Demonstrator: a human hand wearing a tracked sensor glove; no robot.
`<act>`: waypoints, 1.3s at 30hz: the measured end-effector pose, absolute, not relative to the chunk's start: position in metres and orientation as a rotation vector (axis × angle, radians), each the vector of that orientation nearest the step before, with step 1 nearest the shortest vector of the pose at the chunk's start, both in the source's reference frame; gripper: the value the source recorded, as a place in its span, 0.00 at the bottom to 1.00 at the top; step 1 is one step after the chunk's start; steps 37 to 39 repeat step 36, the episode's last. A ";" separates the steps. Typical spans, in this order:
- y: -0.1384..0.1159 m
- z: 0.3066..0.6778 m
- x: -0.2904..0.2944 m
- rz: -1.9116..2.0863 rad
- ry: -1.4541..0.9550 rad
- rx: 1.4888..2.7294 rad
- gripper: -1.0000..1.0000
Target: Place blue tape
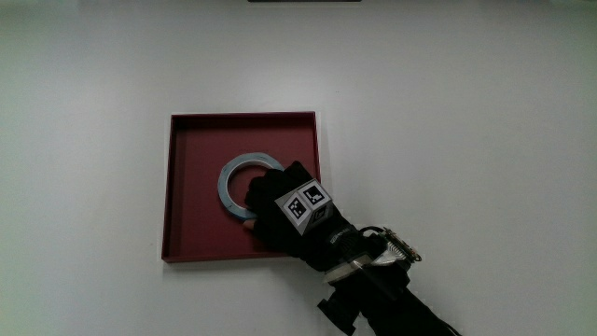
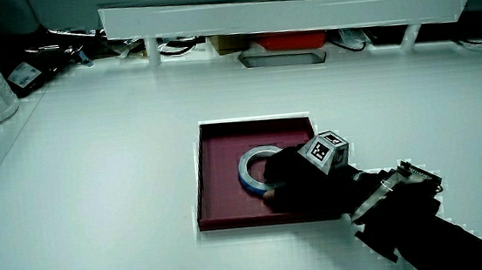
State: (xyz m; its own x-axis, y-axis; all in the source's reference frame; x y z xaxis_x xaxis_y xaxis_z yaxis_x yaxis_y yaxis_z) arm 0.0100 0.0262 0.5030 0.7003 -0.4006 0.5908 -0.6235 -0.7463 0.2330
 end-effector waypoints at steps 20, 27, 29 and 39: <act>0.023 0.438 0.063 0.910 -0.696 2.261 0.00; 0.028 0.393 0.094 0.900 -0.706 2.255 0.00; 0.030 0.384 0.103 0.876 -0.711 2.268 0.00; 0.042 0.352 0.131 0.880 -0.732 2.326 0.00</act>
